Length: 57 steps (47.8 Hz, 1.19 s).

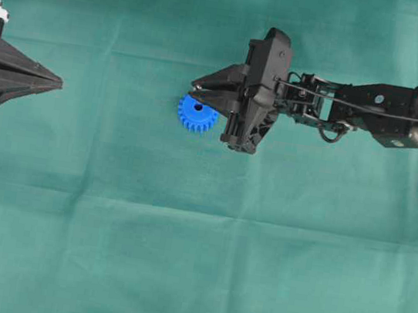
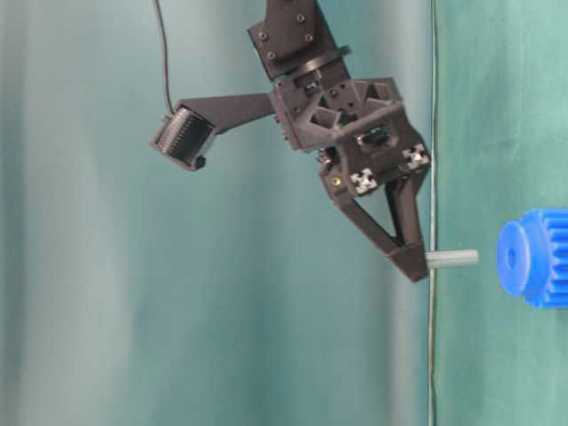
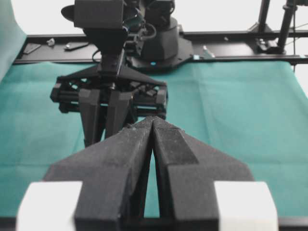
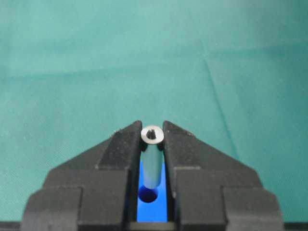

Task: Insert the shaft placed at a random location into the center hole of the small gear at another random location.
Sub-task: 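Lower the shaft into the gear's center hole with the right gripper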

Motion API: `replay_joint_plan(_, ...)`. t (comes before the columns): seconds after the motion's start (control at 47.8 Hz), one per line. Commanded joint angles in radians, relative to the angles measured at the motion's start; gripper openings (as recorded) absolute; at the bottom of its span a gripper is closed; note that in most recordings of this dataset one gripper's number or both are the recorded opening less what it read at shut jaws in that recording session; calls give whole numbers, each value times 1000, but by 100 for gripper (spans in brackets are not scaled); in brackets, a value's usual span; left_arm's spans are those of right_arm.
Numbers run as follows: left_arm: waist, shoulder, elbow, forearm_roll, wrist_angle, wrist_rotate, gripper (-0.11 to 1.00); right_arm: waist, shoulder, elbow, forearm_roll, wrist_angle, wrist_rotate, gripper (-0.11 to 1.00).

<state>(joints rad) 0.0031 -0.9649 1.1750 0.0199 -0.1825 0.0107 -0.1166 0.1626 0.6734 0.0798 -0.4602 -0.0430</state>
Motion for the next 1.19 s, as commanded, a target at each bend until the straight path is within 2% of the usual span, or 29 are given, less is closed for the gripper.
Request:
replay_joint_plan(0.0, 2, 5, -18, 2, -6, -2, 0, 8, 0, -14, 9, -31, -2, 13)
replay_joint_plan(0.272, 2, 3, -18, 2, -8, 0, 0, 14, 46, -11, 11, -55, 40, 13)
replay_joint_plan(1.171, 2, 3, -18, 2, -6, 0, 0, 14, 109, -11, 11, -64, 43, 13)
